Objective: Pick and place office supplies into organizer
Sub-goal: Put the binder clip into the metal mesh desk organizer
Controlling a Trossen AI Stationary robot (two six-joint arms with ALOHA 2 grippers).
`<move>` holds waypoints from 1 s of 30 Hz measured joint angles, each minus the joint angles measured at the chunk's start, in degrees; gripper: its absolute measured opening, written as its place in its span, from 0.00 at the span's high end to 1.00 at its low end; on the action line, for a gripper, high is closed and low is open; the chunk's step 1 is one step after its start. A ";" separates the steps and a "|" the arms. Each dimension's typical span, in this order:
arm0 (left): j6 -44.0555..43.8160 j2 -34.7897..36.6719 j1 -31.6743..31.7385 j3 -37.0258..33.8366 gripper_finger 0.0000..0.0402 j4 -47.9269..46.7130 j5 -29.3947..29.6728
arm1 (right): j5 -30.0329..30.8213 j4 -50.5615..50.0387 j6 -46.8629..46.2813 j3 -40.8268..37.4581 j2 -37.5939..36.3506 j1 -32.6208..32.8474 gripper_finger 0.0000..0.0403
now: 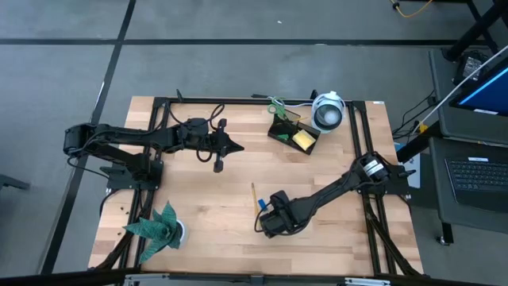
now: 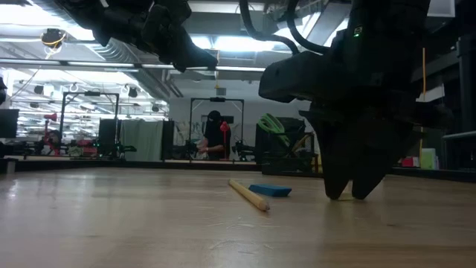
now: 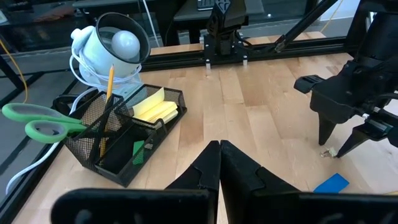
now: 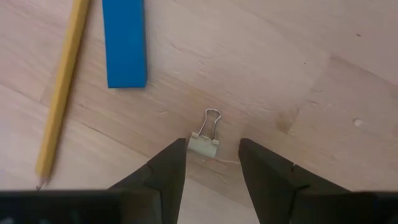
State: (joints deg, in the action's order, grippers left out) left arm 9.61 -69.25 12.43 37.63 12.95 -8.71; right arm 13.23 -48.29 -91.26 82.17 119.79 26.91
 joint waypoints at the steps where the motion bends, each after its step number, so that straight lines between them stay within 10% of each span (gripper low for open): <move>1: 0.00 0.00 0.00 0.00 0.99 0.00 0.00 | -0.22 -0.03 0.00 0.00 0.00 -0.12 0.61; 30: -0.92 0.00 0.00 0.00 0.99 0.02 -0.02 | 0.71 -1.44 6.46 -0.15 0.07 -0.28 0.61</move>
State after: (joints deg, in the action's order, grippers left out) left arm 8.69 -69.25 12.43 37.63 12.97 -8.73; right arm 13.93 -49.74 -84.80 82.02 119.85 26.63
